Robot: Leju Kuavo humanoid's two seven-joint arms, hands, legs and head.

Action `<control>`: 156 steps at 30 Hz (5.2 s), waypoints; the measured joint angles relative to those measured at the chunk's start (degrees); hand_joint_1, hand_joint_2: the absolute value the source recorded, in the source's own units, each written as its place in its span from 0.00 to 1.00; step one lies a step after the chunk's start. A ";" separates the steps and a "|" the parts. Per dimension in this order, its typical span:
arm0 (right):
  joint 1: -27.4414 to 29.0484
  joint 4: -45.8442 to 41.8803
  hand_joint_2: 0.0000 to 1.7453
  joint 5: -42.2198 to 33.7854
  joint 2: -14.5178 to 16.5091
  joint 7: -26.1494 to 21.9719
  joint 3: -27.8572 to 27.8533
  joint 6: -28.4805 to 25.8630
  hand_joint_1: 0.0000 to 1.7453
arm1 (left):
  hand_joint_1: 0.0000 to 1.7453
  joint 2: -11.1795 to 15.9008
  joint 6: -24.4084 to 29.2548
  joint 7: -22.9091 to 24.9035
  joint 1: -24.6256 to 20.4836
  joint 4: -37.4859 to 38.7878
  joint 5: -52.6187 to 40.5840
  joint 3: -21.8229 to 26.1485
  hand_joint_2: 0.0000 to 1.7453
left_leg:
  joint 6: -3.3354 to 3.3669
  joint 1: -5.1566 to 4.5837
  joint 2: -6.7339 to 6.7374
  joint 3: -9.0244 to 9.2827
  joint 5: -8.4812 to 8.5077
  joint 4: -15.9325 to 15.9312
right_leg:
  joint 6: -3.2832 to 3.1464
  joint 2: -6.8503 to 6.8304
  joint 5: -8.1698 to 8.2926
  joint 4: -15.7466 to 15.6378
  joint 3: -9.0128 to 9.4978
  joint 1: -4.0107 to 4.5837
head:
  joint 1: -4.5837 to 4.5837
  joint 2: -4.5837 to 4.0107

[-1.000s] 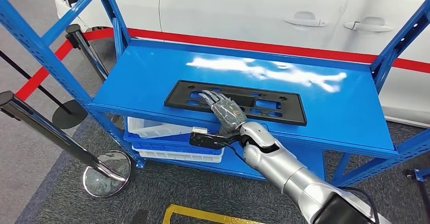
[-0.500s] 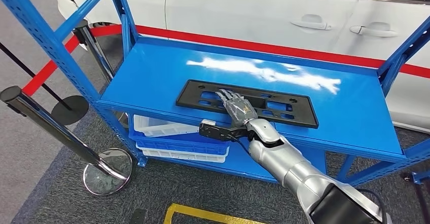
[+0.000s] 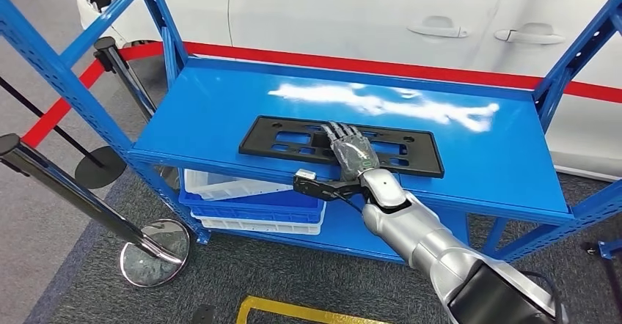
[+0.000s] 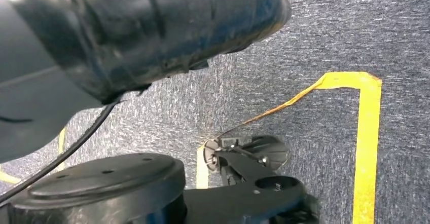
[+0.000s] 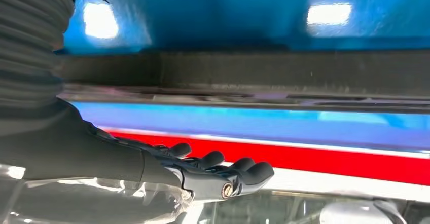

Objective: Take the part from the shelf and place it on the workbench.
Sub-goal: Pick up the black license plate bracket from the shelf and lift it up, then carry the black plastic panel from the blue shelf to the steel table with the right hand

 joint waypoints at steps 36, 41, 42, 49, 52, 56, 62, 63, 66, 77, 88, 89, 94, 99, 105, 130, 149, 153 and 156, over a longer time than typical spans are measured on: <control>-0.54 -5.40 1.00 11.17 -6.14 -2.39 -3.65 -13.44 1.00 | 0.00 0.03 6.23 -7.00 -1.20 0.00 -1.18 -3.68 1.00 | 0.57 -0.09 0.19 2.55 5.69 -8.85 | 0.38 0.27 -1.73 -0.42 2.22 0.15 | 0.12 0.00; -0.10 -9.84 1.00 12.96 -7.13 -2.44 -4.89 -14.52 1.00 | 0.00 0.13 8.29 -11.29 -1.19 0.00 2.84 -3.79 1.00 | 2.11 -0.35 0.13 4.27 5.72 -12.62 | 1.76 0.30 -2.47 -0.06 1.72 0.04 | 0.19 0.00; 0.05 -11.22 1.00 13.46 -7.49 -2.40 -5.18 -14.57 1.00 | 0.00 0.16 8.61 -12.19 -1.20 0.00 3.55 -3.72 1.00 | 2.48 -0.25 0.15 4.57 5.79 -13.02 | 1.94 0.28 -3.46 1.47 1.09 0.05 | 0.26 0.00; 1.72 -19.75 1.00 15.26 -9.40 -1.90 -7.04 -15.29 1.00 | 0.00 0.28 9.82 -14.30 -1.24 0.00 5.27 -3.36 1.00 | 3.02 -0.10 -0.03 5.43 4.82 -12.57 | 2.70 0.18 -4.19 11.39 -5.30 -0.81 | 0.55 0.00; 1.79 -22.59 1.00 15.27 -9.76 -1.88 -8.10 -15.52 1.00 | 0.00 0.34 9.94 -14.35 -1.29 0.00 5.36 -3.07 1.00 | 2.02 -0.17 -0.25 5.03 3.85 -11.14 | 2.79 0.16 -0.58 2.44 -1.54 -1.00 | 0.52 0.00; 2.49 -26.14 1.00 15.38 -10.12 -1.70 -9.37 -16.44 1.00 | 0.00 0.39 9.62 -13.51 -1.12 0.00 5.79 -2.64 1.00 | 0.98 -0.08 -0.21 4.51 3.37 -10.57 | 1.59 0.36 -0.57 1.47 -1.18 -0.67 | 0.41 0.00; 6.20 -38.89 1.00 9.52 -10.31 -1.50 -13.72 -17.35 1.00 | 0.00 0.39 6.25 -12.95 -0.21 0.00 7.81 -1.96 1.00 | 0.31 0.05 -0.04 -2.71 -2.81 4.35 | 0.29 0.37 -0.65 1.12 -0.65 -0.26 | 0.03 0.00; 7.28 -41.57 1.00 7.46 -10.31 -1.95 -14.35 -17.24 1.00 | 0.00 0.39 6.15 -12.80 0.01 0.00 7.69 -1.95 1.00 | 0.51 0.00 -0.04 -2.58 -1.80 3.81 | 0.21 0.38 -0.71 1.13 -0.51 -0.12 | 0.03 0.00; 10.37 -49.69 1.00 0.04 -10.31 -4.19 -15.36 -17.00 1.00 | 0.00 0.50 5.88 -11.54 0.23 0.00 6.41 -1.98 1.00 | 1.54 -0.48 -0.09 2.26 3.47 -6.34 | 0.17 0.44 -0.83 1.14 -0.14 0.13 | 0.04 0.00; 21.80 -75.04 1.00 -12.48 -10.42 -10.87 -16.00 -14.41 1.00 | 0.00 1.94 4.73 -6.81 0.40 0.02 2.32 -3.49 1.00 | 3.12 -0.55 0.24 3.82 6.93 -13.24 | 2.28 0.31 -10.96 14.46 -3.90 -0.21 | 0.15 0.00; 26.94 -89.09 1.00 -15.00 -10.46 -13.76 -15.91 -10.10 1.00 | 0.00 3.70 3.61 -4.29 0.47 0.02 -0.23 -6.37 1.00 | -0.03 0.06 -0.18 -0.31 7.11 -9.79 | 0.20 0.36 -4.10 0.74 4.18 -0.47 | -0.04 0.00; 27.11 -89.75 1.00 -15.02 -10.45 -13.82 -15.89 -9.99 1.00 | 0.00 3.81 3.59 -4.20 0.47 0.02 -0.29 -6.57 1.00 | -0.22 0.15 -0.14 -1.10 4.30 -7.32 | -0.20 0.27 -3.39 0.66 3.42 -0.47 | -0.15 0.00; 28.35 -91.77 1.00 -16.82 -10.44 -14.72 -15.88 -9.87 1.00 | 0.00 3.96 3.73 -4.05 0.29 0.02 -0.31 -7.10 1.00 | 0.07 -0.03 -0.09 -1.07 -1.50 4.24 | -0.77 0.10 -0.08 0.79 -1.05 0.39 | -0.39 0.00; 28.93 -92.84 1.00 -20.16 -10.43 -16.23 -15.88 -9.57 1.00 | 0.00 4.44 3.81 -4.10 -0.21 0.02 0.12 -7.42 1.00 | 2.48 -1.69 -0.07 12.18 -1.01 -12.45 | -0.09 -0.07 2.95 0.42 -3.52 0.37 | -0.41 0.00; 29.01 -92.91 1.00 -22.92 -10.43 -17.36 -15.88 -9.08 1.00 | 0.00 4.68 4.37 -4.57 -0.27 0.02 1.02 -7.51 1.00 | 4.03 -1.49 0.60 10.84 3.25 -16.12 | 1.32 -0.08 -2.75 4.90 -5.37 -0.19 | -0.75 0.00; 29.35 -92.00 1.00 -25.13 -10.23 -17.65 -16.10 -9.65 1.00 | 0.00 4.77 4.98 -5.02 -0.25 0.02 2.00 -7.55 1.00 | 1.85 -1.21 0.19 12.80 -1.67 -12.75 | 0.49 -0.32 4.25 0.70 -4.75 -0.18 | -1.06 0.00; 29.31 -91.29 1.00 -24.21 -10.26 -17.18 -16.23 -9.55 1.00 | 0.00 4.82 6.07 -4.74 -0.01 0.02 2.32 -7.55 1.00 | 0.68 -0.46 0.81 0.00 6.44 -9.65 | 0.37 -0.19 -4.62 1.09 4.23 -0.47 | -0.75 0.00; 29.14 -91.11 1.00 -23.48 -10.22 -16.81 -16.23 -9.71 1.00 | 0.00 4.68 6.61 -3.75 0.06 0.02 2.89 -7.55 1.00 | -0.20 -0.10 0.79 -3.77 -1.57 2.43 | -0.43 -1.04 -2.83 1.11 2.06 -0.32 | -1.08 0.00; 29.14 -90.88 1.00 -22.92 -10.22 -16.65 -16.23 -9.78 1.00 | 0.00 4.68 6.62 -3.37 0.12 0.02 3.02 -7.55 1.00 | 0.00 -0.07 0.91 -1.17 1.06 2.06 | -0.20 -2.02 -1.78 1.15 0.64 -0.14 | -1.09 0.00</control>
